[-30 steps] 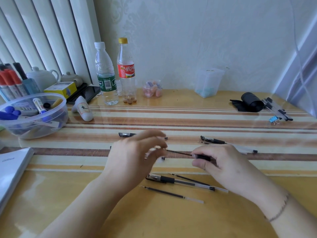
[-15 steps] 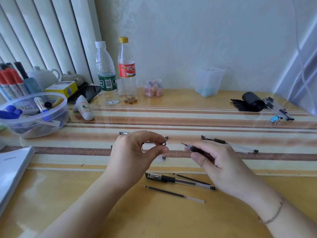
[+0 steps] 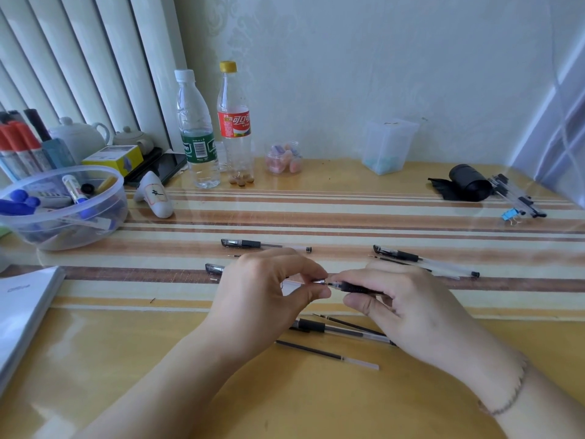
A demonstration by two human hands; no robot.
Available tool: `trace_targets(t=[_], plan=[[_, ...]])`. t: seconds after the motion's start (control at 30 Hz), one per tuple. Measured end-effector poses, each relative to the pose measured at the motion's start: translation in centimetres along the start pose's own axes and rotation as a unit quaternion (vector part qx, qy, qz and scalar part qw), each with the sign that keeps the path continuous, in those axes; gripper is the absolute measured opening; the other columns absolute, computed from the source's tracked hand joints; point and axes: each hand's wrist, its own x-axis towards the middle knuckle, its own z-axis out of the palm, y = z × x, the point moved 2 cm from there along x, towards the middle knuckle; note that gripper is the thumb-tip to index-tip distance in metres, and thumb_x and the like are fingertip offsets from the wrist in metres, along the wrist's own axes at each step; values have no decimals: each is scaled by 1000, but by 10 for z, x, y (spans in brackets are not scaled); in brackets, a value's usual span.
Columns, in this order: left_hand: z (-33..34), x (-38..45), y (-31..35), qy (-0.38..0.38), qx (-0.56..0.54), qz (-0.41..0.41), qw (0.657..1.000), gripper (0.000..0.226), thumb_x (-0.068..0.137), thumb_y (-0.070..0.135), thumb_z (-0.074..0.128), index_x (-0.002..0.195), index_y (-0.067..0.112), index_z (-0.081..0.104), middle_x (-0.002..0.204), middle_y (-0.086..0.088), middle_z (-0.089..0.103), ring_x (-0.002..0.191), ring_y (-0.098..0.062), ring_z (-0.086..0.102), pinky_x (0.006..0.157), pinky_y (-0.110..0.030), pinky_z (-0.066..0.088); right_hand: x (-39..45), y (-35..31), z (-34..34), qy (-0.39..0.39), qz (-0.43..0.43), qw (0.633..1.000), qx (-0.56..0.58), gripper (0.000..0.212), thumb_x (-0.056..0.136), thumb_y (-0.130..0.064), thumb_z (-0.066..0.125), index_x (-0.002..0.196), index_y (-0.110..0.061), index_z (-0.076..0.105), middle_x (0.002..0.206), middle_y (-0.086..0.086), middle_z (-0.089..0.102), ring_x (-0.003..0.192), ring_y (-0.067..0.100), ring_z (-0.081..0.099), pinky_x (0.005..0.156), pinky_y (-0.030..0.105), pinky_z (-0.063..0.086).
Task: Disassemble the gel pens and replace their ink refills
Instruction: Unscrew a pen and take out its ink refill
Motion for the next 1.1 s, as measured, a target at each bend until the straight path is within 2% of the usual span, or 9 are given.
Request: trace_targets(t=[0.07,0.23,0.4,0.47,0.6,0.73,0.83,0.97,1.1], plan=[[2,-1,-1,-9,40,12,999,14,76,45,70,83,33,72,74,19,67,69,2,59,56,-24,47,-2,-4,-3,3,0,999,-38,30,87,-51,53,114,-40,62,88,-26,61,71,-11,49,57,15,39],[4,-2,-4,-27,45,16,998,17,75,48,69,83,33,71,73,19,66,63,3,53,54,-21,43,-4,-9,-4,24,25,998,-46,17,82,-41,67,90,-35,53,73,-21,59,62,-5,52,54,23,45],[6,-2,-1,-17,26,26,999,13,74,44,71,81,32,73,74,18,68,66,3,57,54,-21,44,-5,-8,0,21,25,999,-43,33,92,-57,35,75,-37,55,59,-15,62,52,2,52,46,21,39],[6,-2,-2,-12,19,22,1000,13,74,43,71,81,32,73,75,17,69,70,0,61,55,-25,48,-5,-8,-1,-5,31,999,-5,27,88,-64,33,81,-44,49,64,-13,61,59,4,53,49,19,36],[6,-2,-4,-13,8,15,1000,13,73,42,71,81,32,72,76,18,70,73,-1,63,58,-28,49,-5,-2,1,-4,54,998,40,20,80,-53,63,85,-36,54,73,-14,60,67,4,56,55,20,44],[6,-2,-6,-12,10,14,1000,13,72,42,71,80,32,72,75,18,69,74,-2,63,60,-30,50,-5,-6,1,-7,38,999,25,34,85,-64,39,76,-37,57,62,-7,61,53,13,53,45,22,39],[7,-2,-7,-6,8,12,1000,13,72,42,72,79,31,72,75,19,69,74,-2,63,60,-30,50,-4,-4,1,-7,56,998,29,26,79,-62,58,91,-41,50,73,-13,61,56,9,53,50,22,40],[7,-2,-6,-5,7,17,1000,10,71,39,74,77,31,72,75,19,69,74,0,62,58,-27,50,-4,-4,3,1,59,998,34,35,87,-63,37,63,-42,51,54,-2,60,48,12,55,48,35,48],[5,-1,-8,0,16,7,1000,10,71,39,74,76,31,72,75,19,69,74,-1,63,58,-30,51,-4,-6,1,-20,65,998,-12,29,80,-69,47,90,-43,48,71,-11,63,59,2,54,47,20,34]])
